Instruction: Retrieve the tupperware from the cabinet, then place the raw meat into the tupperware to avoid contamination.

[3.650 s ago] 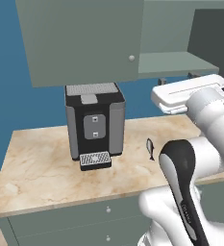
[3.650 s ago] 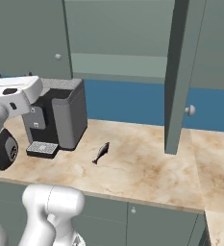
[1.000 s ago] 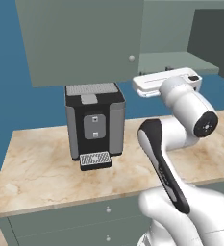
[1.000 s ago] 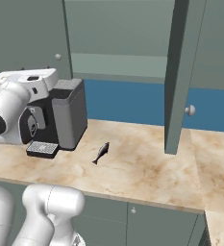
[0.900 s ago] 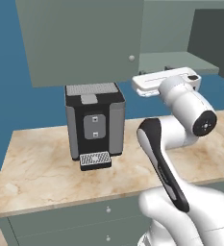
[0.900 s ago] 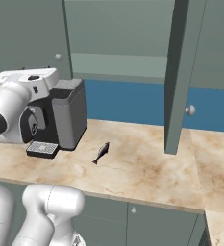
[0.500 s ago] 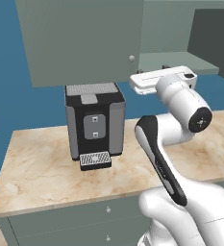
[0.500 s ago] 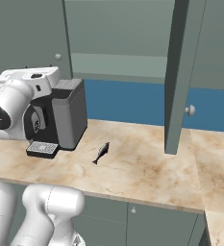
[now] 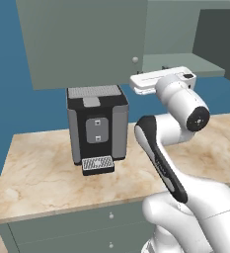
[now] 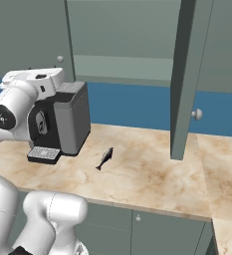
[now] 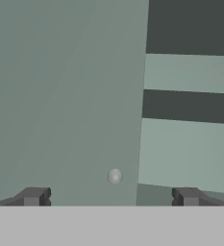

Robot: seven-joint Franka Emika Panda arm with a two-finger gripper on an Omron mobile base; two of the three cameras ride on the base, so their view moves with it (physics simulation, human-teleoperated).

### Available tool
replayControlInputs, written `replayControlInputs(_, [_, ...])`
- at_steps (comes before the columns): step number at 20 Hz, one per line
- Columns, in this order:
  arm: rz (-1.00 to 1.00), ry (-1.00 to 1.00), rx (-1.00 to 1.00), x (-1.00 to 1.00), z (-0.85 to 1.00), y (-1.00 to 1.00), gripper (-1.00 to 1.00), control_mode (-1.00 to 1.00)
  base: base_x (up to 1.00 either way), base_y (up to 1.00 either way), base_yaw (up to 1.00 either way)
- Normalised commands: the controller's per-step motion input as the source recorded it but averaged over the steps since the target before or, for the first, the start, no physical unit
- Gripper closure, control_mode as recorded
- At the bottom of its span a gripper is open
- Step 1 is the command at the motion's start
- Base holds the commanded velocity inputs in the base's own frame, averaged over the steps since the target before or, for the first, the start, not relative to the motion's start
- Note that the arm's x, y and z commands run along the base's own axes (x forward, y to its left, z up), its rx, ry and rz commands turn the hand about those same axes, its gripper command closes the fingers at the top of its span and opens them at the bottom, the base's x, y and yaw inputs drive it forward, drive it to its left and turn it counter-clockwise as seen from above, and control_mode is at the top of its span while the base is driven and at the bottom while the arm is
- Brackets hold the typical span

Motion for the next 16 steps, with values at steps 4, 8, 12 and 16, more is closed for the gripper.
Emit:
replayControlInputs(4, [0.00, 0.00, 0.00, 0.21, -0.02, 0.01, -1.00, -1.00, 0.00, 0.00, 0.00])
replayControlInputs(8, [0.00, 0.00, 0.00, 0.21, -0.02, 0.00, -1.00, -1.00, 0.00, 0.00, 0.00])
replayControlInputs(12, [0.00, 0.00, 0.00, 0.22, -0.02, 0.00, -1.00, -1.00, 0.00, 0.00, 0.00])
replayControlInputs(16, [0.00, 0.00, 0.00, 0.20, -0.02, 0.00, -1.00, -1.00, 0.00, 0.00, 0.00])
